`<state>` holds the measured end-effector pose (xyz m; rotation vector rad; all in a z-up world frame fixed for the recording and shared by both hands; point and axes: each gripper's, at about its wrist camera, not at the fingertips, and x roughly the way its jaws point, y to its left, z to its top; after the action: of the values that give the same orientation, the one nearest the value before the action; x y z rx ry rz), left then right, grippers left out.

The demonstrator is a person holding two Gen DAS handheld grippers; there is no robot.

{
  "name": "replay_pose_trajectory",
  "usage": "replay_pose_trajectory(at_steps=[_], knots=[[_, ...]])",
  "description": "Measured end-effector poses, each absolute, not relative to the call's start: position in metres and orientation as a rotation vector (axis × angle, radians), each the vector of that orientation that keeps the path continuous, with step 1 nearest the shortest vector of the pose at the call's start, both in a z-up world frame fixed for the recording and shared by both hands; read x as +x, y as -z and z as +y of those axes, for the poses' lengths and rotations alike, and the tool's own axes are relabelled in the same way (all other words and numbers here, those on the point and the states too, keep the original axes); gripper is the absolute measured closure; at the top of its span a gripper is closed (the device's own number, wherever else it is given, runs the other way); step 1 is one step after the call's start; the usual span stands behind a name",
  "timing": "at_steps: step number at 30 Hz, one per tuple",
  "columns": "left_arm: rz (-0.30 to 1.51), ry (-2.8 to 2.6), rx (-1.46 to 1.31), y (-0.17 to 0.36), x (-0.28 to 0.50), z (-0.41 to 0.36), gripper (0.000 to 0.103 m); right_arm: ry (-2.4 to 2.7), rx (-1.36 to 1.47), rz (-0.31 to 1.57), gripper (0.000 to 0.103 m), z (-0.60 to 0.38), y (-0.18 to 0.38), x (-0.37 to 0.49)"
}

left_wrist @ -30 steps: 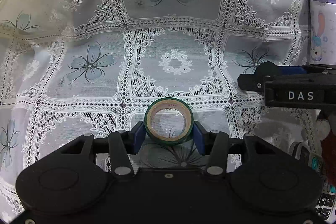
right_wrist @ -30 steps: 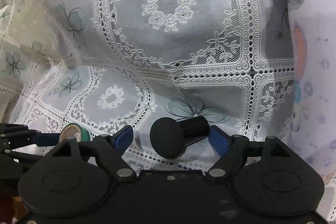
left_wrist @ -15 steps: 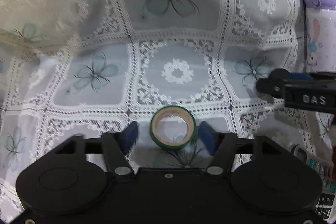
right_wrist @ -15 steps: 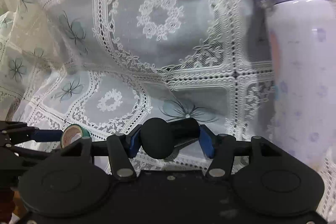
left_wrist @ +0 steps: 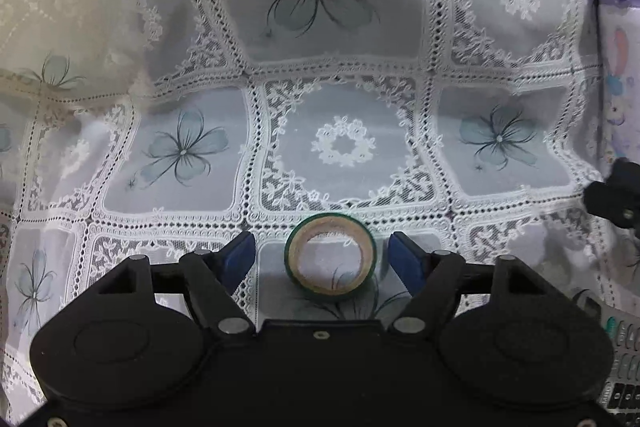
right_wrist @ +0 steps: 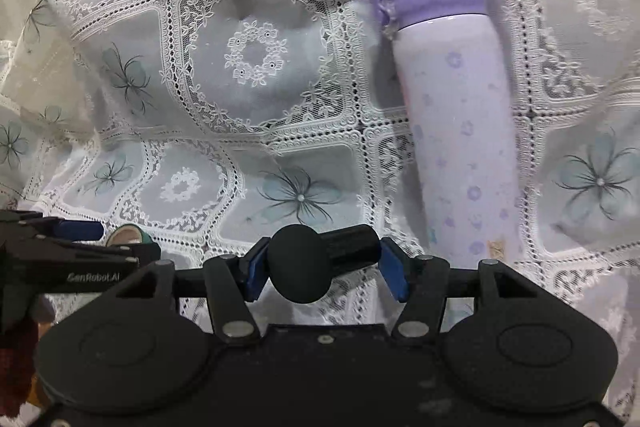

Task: Organize soft objects
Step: 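Carry the green tape roll and black handle over the basket with both grippers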

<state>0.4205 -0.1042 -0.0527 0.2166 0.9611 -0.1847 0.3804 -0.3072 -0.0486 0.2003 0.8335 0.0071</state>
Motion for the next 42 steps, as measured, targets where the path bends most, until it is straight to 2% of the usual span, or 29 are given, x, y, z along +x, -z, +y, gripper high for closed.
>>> replay_pose_trajectory(at_steps=[3,5,6,14,22,33,42], knots=[[0.966,0.175,0.223,0.057,0.42,-0.102,0.039,-0.007,0.205,0.84,0.046,-0.308,0.049,0.372],[0.964,0.198,0.191,0.057,0.419,-0.099,0.054,-0.007,0.208,0.843,0.046,-0.305,0.051,0.369],[0.964,0.201,0.181,0.056,0.419,-0.098,0.055,-0.006,0.21,0.844,0.046,-0.305,0.05,0.368],[0.942,0.178,0.183,0.038,0.417,-0.105,0.056,0.021,0.225,0.852,0.046,-0.306,0.049,0.356],[0.897,0.26,0.203,0.014,0.402,-0.152,0.056,0.099,0.268,0.85,0.046,-0.322,0.047,0.326],[0.859,0.456,0.271,-0.002,0.347,-0.244,0.056,0.29,0.303,0.847,0.046,-0.365,0.047,0.255],[0.872,0.611,0.32,-0.004,0.283,-0.273,0.056,0.389,0.285,0.823,0.046,-0.369,0.037,0.19]])
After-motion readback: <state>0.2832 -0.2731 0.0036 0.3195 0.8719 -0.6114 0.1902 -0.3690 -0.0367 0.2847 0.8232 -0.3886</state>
